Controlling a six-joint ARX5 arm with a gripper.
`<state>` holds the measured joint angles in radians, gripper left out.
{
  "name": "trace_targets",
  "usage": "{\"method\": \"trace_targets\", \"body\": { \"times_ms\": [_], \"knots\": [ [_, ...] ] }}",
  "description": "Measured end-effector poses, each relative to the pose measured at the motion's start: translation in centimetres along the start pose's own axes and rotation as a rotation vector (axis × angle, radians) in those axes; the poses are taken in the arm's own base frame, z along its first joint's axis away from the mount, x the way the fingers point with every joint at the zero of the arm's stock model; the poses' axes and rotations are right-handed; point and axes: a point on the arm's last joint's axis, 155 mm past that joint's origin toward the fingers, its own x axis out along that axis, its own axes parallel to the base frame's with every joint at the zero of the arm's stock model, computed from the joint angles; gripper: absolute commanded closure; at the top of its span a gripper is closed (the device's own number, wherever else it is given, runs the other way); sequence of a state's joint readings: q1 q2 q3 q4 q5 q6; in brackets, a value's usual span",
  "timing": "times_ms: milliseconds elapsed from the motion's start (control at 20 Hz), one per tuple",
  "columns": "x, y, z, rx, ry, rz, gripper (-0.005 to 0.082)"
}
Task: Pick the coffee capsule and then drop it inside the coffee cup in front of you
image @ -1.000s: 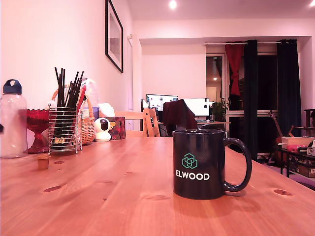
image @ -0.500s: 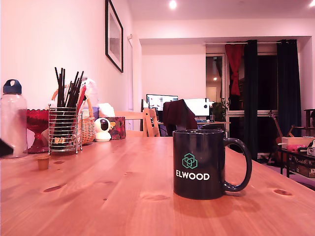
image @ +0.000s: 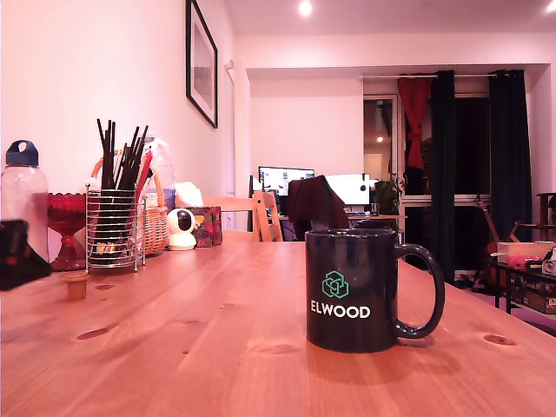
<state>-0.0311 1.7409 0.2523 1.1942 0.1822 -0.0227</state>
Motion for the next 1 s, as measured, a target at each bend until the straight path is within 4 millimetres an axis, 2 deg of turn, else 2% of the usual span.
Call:
{"method": "trace_targets", "body": {
  "times_ms": [400,550,1000],
  "knots": [
    [1.7,0.3,0.3,0.004,-0.02,-0.002,0.0127],
    [3.1,0.5,0.8,0.006,-0.033,-0.002,0.0127],
    [6.9,1.1,0.5,0.007,-0.035,-0.008,0.0127]
  ]
}}
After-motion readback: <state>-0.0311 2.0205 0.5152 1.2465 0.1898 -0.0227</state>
